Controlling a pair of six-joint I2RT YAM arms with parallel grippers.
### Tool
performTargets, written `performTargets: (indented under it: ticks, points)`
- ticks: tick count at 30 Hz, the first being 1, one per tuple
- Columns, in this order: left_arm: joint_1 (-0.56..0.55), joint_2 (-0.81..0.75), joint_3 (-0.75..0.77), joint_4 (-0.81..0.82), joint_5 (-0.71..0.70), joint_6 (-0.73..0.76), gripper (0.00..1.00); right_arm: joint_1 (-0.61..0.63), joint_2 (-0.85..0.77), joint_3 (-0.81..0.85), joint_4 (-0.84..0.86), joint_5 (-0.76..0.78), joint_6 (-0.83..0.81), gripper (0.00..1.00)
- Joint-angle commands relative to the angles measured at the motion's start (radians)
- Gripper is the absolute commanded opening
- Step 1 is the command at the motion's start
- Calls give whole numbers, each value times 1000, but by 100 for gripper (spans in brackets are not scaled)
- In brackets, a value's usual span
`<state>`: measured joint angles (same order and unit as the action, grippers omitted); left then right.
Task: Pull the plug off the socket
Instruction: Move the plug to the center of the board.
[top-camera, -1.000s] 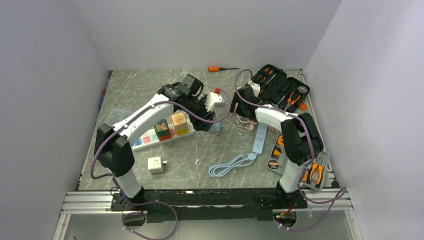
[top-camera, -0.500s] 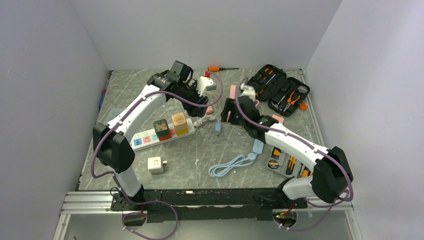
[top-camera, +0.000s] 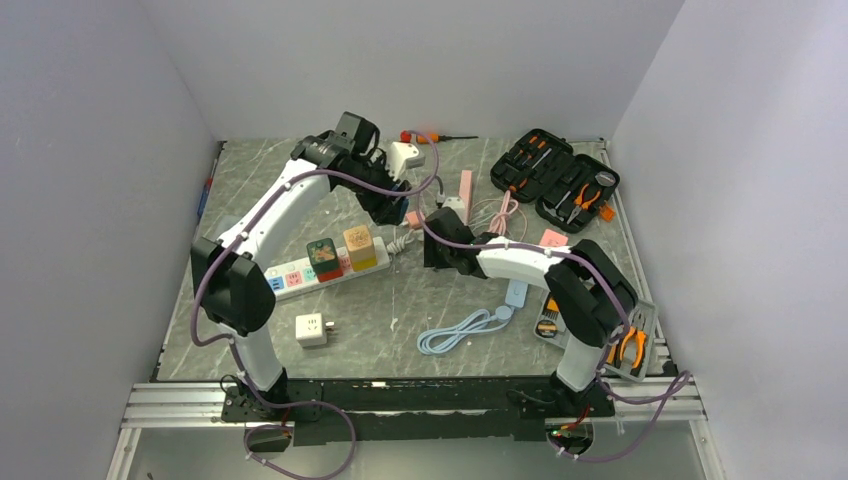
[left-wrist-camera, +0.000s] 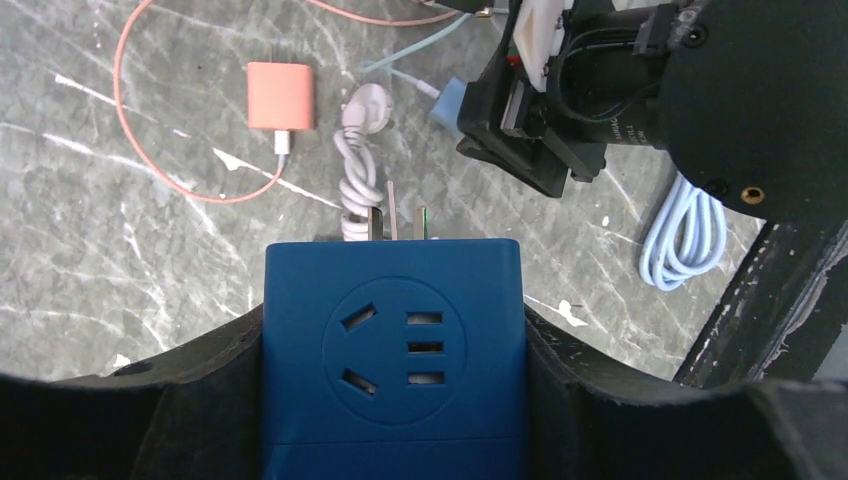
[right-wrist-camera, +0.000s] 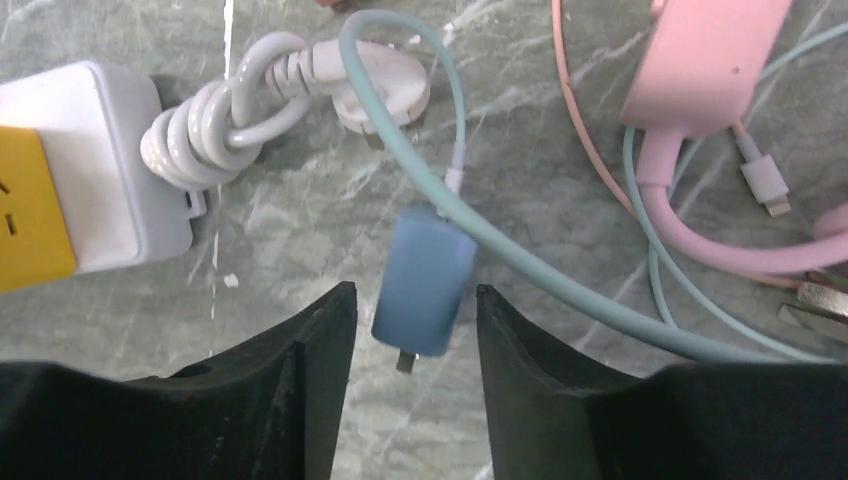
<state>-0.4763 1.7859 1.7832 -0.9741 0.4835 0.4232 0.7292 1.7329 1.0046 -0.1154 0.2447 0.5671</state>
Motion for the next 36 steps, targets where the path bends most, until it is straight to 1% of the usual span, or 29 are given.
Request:
performTargets:
  ticks: [1, 2, 4, 5, 6, 7, 11, 15, 18, 20, 21, 24, 25, 27, 29, 32, 35, 36]
  points:
    - [16, 2, 55, -4, -5, -11, 1, 1, 41, 50, 60, 43, -29, 45]
    - [16, 5, 55, 0, -11, -9, 1, -4, 44, 39, 62, 53, -27, 40]
    - [16, 17, 61, 10, -21, -13, 1, -15, 31, 7, 64, 66, -19, 24]
    - [16, 26, 65, 15, -26, -15, 1, -21, 18, -14, 66, 73, -13, 18]
    - [17, 36, 67, 23, -33, -21, 1, -29, -3, -42, 68, 79, -9, 14]
    - [16, 51, 67, 40, -35, -27, 1, -34, -37, -80, 67, 87, -5, 12]
    - [6, 119, 93, 65, -39, -54, 2, -72, -156, -200, 35, 126, 27, 11]
    - [-43, 205, 161, 58, -68, -43, 2, -114, -302, -308, -24, 156, 67, 12]
    - [-85, 255, 187, 66, -79, -29, 2, -141, -388, -353, -90, 173, 102, 13]
    - [-108, 293, 208, 75, -71, -27, 3, -149, -442, -373, -129, 181, 123, 16]
    - [-117, 313, 220, 79, -52, -29, 3, -151, -469, -380, -145, 185, 133, 20]
    - [-137, 389, 277, 89, -20, -45, 3, -157, -567, -408, -170, 179, 148, 42]
    - [-140, 405, 291, 90, -15, -48, 3, -159, -588, -410, -172, 175, 147, 44]
    - [-152, 447, 331, 97, -8, -49, 3, -158, -641, -413, -177, 164, 142, 52]
    - [-163, 483, 357, 109, -8, -48, 4, -159, -684, -413, -173, 143, 136, 57]
    - [-185, 527, 375, 123, -8, -44, 5, -158, -735, -413, -162, 113, 137, 63]
    - [-197, 541, 341, 157, -4, -60, 13, -158, -778, -418, -153, 96, 140, 66]
    - [-199, 542, 324, 173, 2, -69, 14, -158, -791, -420, -150, 94, 141, 66]
